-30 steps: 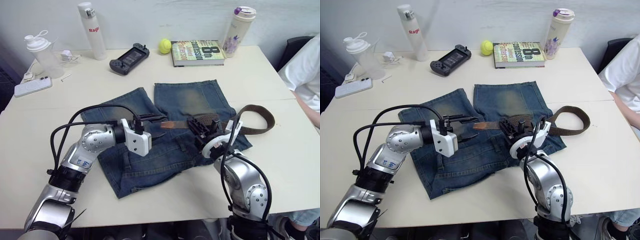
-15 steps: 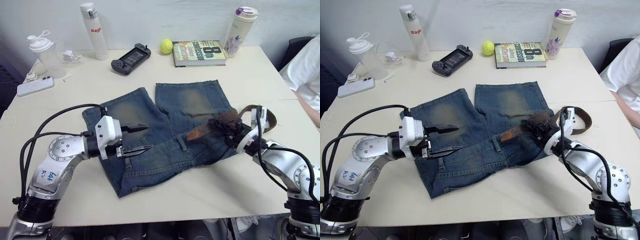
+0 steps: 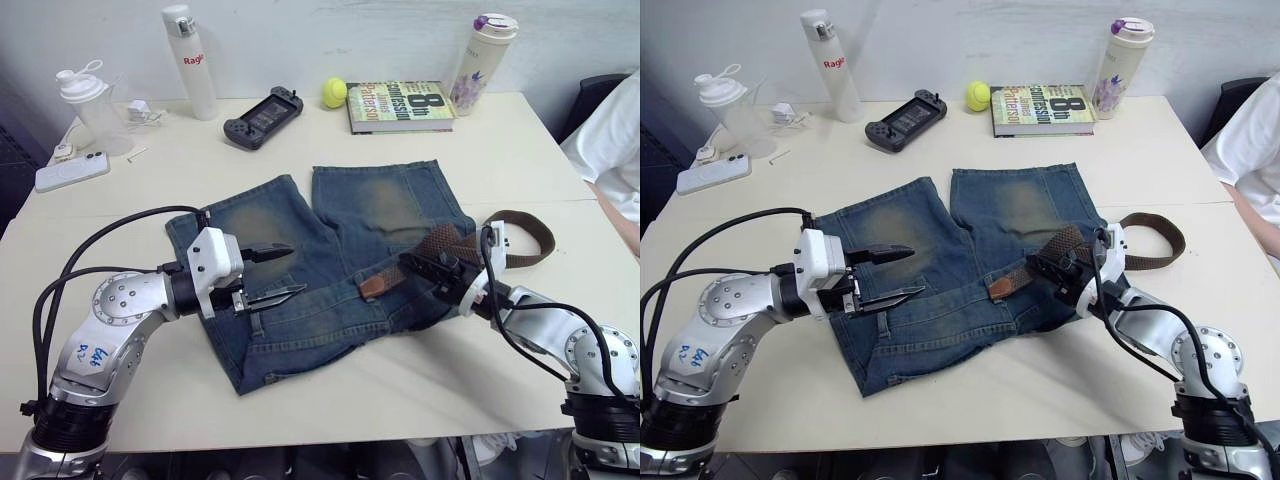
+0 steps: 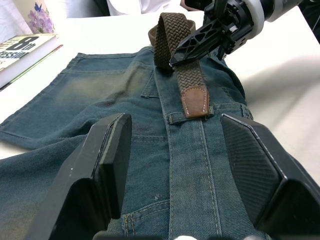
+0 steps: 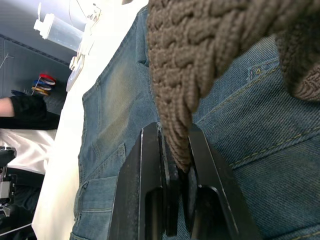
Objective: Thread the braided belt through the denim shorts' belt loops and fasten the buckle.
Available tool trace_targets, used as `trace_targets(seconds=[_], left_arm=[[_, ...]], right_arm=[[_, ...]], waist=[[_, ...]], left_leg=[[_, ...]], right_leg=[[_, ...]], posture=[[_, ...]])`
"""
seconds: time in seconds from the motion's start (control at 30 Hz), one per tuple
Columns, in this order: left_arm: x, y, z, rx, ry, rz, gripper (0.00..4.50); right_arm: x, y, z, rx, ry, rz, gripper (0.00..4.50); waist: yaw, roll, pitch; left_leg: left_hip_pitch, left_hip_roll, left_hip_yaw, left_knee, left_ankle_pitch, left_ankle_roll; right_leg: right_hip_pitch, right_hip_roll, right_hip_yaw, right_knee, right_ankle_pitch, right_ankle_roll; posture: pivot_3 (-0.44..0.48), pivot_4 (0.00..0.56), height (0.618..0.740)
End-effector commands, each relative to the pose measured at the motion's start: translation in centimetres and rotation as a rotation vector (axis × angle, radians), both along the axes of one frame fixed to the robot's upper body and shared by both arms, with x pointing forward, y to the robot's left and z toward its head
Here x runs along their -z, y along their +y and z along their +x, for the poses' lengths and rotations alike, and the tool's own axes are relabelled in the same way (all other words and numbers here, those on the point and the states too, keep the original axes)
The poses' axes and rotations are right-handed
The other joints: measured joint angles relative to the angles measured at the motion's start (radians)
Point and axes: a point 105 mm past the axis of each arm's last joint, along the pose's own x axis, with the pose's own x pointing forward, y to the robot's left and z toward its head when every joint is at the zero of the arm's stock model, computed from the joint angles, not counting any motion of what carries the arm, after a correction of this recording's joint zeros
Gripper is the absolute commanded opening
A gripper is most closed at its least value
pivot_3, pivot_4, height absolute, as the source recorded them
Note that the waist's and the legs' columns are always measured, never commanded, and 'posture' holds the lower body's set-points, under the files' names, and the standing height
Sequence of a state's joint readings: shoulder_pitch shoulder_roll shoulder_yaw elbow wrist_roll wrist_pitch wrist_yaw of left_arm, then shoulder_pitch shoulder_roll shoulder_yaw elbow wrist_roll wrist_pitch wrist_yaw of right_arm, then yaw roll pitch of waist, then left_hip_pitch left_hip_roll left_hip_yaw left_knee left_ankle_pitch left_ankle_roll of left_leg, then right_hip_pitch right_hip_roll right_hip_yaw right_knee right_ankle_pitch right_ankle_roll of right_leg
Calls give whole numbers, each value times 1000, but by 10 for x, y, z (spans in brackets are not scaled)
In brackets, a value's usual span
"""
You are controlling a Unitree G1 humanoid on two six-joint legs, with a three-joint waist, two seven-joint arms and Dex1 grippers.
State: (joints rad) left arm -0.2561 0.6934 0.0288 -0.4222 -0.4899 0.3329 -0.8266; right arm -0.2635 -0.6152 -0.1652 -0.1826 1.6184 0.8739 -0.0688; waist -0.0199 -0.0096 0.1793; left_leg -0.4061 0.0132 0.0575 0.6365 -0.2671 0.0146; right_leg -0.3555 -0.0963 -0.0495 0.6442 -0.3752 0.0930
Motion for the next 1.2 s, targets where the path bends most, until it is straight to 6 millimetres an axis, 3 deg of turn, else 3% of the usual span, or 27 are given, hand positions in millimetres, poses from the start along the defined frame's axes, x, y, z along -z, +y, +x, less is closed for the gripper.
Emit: trace_targets(seconds=[0.03, 0.27, 0.4, 0.9, 1.03, 1.2], left_arm=[[-8, -4, -5, 17, -45, -8, 3163], [-8, -4, -4, 13, -45, -9, 3163], [-9, -2, -2, 0, -48, -11, 3163], [-5, -3, 0, 12, -54, 19, 3163], [-4, -3, 0, 16, -55, 25, 3163], [-4, -2, 1, 9, -54, 29, 3163]], right_arm=[[-12, -13, 9, 41, -57, -7, 0], [-14, -26, 17, 29, -85, -115, 0], [1, -9, 12, -35, -73, -179, 0], [14, 30, 0, -116, -15, -61, 0], [9, 33, 1, -106, -13, 5, 0], [-12, 41, 0, -123, -70, 52, 0]], waist=[[0, 0, 0], [5, 0, 0], [11, 0, 0], [10, 0, 0], [10, 0, 0], [13, 0, 0]], left_leg=[[0, 0, 0, 0, 0, 0], [0, 0, 0, 0, 0, 0], [0, 0, 1, 0, 0, 0], [0, 0, 1, 0, 0, -1], [0, 0, 1, -1, 0, -1], [0, 0, 1, 0, 0, -1]], right_leg=[[0, 0, 0, 0, 0, 0], [0, 0, 0, 0, 0, 0], [0, 0, 0, 0, 0, 0], [-1, 0, 0, 1, 0, 0], [-1, 0, 0, 1, 0, 0], [-1, 0, 0, 1, 0, 0]], posture=[[0, 150, 740], [0, 150, 740], [0, 150, 740], [0, 150, 740], [0, 150, 740], [0, 150, 740]])
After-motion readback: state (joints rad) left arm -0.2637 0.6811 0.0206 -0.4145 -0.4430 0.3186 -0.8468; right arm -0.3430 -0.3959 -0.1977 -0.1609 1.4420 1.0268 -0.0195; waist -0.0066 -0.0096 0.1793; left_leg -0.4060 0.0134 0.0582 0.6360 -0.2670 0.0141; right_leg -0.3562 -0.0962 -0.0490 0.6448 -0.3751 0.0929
